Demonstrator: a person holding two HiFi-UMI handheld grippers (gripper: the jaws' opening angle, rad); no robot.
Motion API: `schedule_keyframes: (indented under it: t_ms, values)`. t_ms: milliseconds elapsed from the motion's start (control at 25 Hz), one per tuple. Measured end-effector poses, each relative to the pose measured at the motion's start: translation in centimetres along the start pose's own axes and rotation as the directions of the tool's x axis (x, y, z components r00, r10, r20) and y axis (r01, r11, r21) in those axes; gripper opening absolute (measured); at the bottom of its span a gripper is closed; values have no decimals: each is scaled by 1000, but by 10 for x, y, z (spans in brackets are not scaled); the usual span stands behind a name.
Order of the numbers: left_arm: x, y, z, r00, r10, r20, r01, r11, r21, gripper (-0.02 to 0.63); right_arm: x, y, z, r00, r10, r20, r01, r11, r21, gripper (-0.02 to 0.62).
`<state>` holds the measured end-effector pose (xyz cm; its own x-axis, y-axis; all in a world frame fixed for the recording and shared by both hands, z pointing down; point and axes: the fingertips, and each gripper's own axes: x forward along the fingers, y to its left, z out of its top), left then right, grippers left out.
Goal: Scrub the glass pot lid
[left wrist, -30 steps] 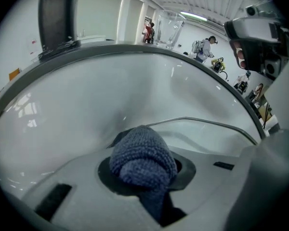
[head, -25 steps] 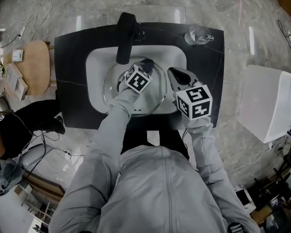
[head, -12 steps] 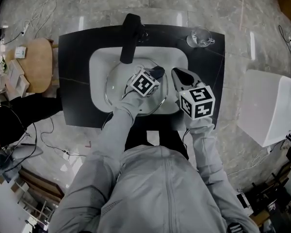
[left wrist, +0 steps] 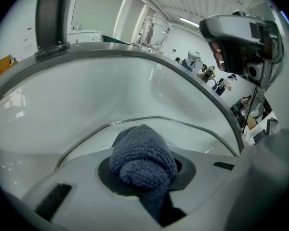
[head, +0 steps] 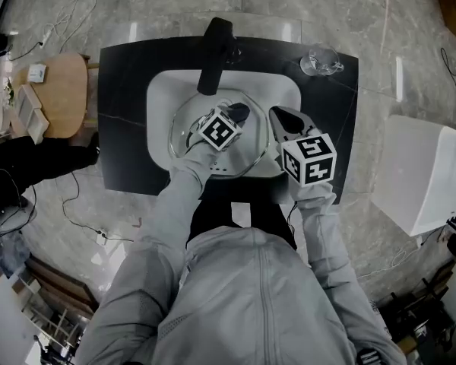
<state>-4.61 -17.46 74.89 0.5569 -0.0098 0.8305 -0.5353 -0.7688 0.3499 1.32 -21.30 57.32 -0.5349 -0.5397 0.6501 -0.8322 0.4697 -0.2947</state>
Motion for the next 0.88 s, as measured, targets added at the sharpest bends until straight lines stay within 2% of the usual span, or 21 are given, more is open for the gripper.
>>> schedule_keyframes:
  t_ms: [360, 440, 720, 880]
  values:
    - [-35, 35, -43, 993, 68, -97, -72, 997, -40, 84, 5, 11, 1, 1000, 18, 0, -18, 1000, -7, 29]
    - [-47, 48, -53, 986, 110, -129, -114, 993, -26, 84, 4, 13, 1, 1000, 21, 2, -21, 1000, -8, 29]
    - [-73, 76, -81, 966, 179, -185, -186, 982, -21, 84, 3, 17, 3, 1000, 25, 4, -25, 1000, -12, 30]
    - [-82, 82, -90, 948, 231, -220, -234, 972, 16, 84, 2, 20, 7, 1000, 29, 7, -29, 999, -17, 30]
